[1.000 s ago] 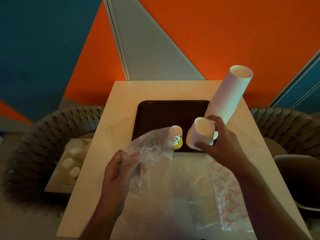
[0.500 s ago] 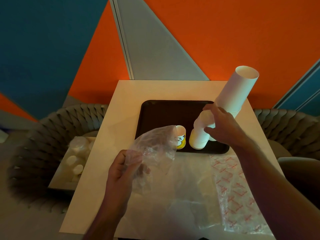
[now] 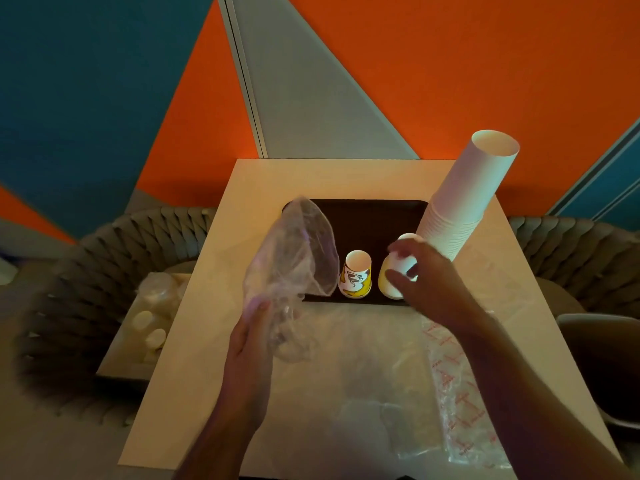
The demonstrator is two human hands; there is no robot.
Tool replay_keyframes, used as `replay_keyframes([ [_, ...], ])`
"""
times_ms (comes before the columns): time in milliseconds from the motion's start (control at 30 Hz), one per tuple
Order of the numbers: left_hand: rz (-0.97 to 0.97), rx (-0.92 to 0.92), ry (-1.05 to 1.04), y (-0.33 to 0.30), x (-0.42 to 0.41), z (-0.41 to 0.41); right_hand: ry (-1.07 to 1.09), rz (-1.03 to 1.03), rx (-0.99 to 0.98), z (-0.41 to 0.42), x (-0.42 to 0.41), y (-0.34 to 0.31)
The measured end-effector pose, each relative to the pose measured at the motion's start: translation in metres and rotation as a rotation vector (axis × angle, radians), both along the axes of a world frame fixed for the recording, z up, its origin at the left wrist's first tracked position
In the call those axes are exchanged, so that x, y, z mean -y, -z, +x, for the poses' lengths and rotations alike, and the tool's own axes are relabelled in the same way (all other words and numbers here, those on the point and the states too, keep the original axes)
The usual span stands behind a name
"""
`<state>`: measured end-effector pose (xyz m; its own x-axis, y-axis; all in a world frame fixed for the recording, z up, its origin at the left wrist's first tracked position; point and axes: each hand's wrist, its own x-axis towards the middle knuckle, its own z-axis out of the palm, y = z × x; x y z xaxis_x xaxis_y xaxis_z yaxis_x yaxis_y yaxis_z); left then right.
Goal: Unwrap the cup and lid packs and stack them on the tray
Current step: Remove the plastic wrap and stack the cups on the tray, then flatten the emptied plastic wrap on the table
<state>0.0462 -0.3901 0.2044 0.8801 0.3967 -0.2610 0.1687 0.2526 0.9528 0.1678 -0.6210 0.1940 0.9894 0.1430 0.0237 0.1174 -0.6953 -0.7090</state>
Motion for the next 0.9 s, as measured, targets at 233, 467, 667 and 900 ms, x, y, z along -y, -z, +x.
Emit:
replay_keyframes([
  [233, -0.065, 0.027, -0.007, -0.001, 0.024, 0.015, -0.203, 0.728, -0.853, -0.059, -0.04, -0.01],
  [467, 0.003, 0.043, -0.048, 0.009, 0.042, 0.022, -0.175, 0.832, -0.615, -0.069, -0.06, -0.017],
  [667, -0.04, 0.112, -0.023, 0.001, 0.052, 0.02, -0.229, 0.786, -0.574, -0.072, -0.054, -0.023],
  [900, -0.189, 0.138, -0.04, 0.001, 0.058, 0.022, -0.085, 0.808, -0.423, -0.071, -0.047, -0.015],
])
